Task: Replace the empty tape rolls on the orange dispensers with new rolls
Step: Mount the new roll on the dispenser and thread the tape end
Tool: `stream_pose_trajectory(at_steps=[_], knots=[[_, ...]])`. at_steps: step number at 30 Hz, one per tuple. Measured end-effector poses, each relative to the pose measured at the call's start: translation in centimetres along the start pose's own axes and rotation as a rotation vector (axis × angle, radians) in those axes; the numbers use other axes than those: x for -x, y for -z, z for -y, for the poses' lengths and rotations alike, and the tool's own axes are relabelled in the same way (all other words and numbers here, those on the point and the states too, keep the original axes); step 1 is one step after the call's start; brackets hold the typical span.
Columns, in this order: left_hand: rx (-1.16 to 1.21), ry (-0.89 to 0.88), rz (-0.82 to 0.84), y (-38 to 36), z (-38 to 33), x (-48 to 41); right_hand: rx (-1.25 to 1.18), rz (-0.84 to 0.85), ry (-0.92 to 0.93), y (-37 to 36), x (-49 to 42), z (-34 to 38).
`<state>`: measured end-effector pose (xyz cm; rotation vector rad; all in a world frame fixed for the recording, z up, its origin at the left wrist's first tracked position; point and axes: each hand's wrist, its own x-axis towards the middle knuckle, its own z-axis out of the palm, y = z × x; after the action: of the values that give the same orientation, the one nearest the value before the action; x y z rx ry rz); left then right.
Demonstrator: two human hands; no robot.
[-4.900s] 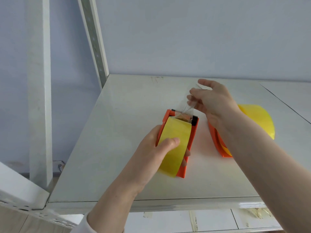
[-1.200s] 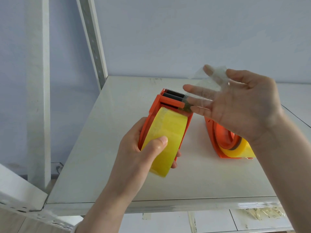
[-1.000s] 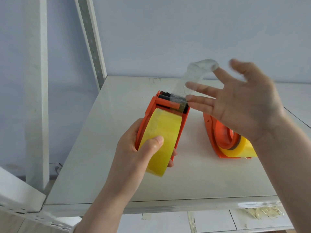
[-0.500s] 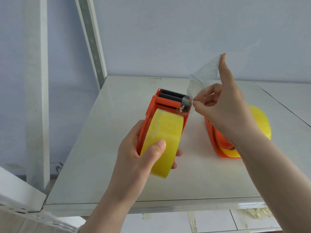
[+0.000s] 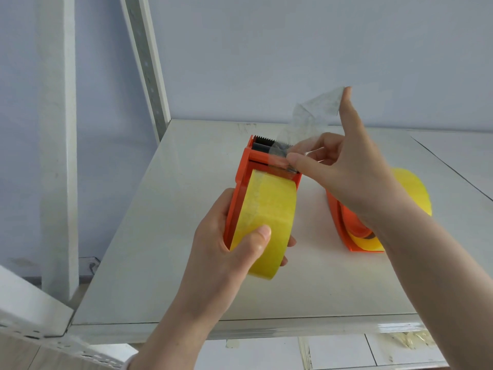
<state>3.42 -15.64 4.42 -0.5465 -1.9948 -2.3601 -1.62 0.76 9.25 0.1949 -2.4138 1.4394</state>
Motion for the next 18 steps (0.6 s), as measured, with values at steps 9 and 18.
stream_pose_trajectory(at_steps=[9, 18], knots=[[0.014, -0.028, -0.023, 0.2, 0.17, -0.13, 0.199, -0.098, 0.05, -0.37, 0.25, -0.37], [-0.001, -0.022, 0.01, 0.02, 0.17, -0.08, 0.381, -0.077, 0.169, -0.52, -0.12, 0.13]])
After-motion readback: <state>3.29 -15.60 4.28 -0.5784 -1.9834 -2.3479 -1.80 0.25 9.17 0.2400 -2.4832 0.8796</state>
